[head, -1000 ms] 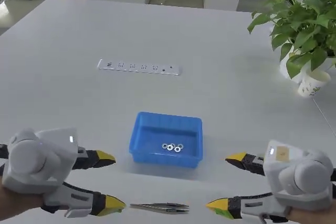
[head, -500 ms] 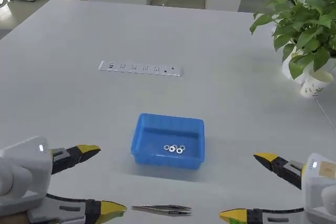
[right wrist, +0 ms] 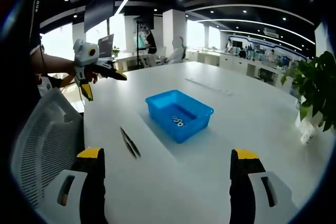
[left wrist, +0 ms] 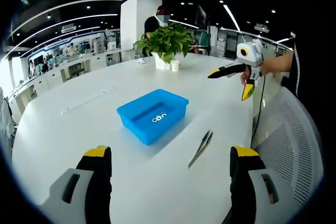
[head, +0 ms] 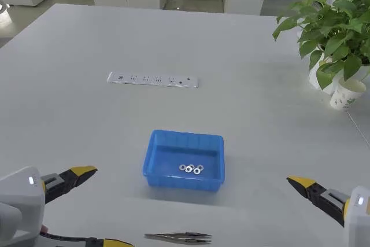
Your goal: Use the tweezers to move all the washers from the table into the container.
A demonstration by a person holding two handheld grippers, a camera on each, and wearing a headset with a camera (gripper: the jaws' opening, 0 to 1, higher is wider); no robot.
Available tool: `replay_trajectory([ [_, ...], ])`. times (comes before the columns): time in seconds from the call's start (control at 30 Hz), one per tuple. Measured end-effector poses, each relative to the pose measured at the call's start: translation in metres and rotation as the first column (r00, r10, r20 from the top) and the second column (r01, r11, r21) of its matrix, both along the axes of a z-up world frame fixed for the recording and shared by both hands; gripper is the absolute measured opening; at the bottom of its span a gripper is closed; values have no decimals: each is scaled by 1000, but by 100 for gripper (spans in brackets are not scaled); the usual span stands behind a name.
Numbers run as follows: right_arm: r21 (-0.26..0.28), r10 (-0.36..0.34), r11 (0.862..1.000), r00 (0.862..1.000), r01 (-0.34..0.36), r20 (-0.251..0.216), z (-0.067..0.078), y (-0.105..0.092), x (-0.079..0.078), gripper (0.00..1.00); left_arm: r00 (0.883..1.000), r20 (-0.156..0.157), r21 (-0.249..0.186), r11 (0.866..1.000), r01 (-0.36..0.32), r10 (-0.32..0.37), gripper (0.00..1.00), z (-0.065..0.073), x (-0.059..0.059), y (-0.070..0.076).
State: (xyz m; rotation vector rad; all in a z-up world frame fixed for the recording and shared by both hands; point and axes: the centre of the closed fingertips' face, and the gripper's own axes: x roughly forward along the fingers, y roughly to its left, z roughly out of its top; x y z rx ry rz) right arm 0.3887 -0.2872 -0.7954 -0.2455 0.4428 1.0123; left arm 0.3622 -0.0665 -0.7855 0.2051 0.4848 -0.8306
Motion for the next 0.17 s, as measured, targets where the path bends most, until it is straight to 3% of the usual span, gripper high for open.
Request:
replay_trajectory([
  [0.17, -1, 6, 1000, 1000, -6, 6, 0, 1, 0, 100, 1000, -1, 9, 1000, 14, -14, 99, -1, -1, -1],
])
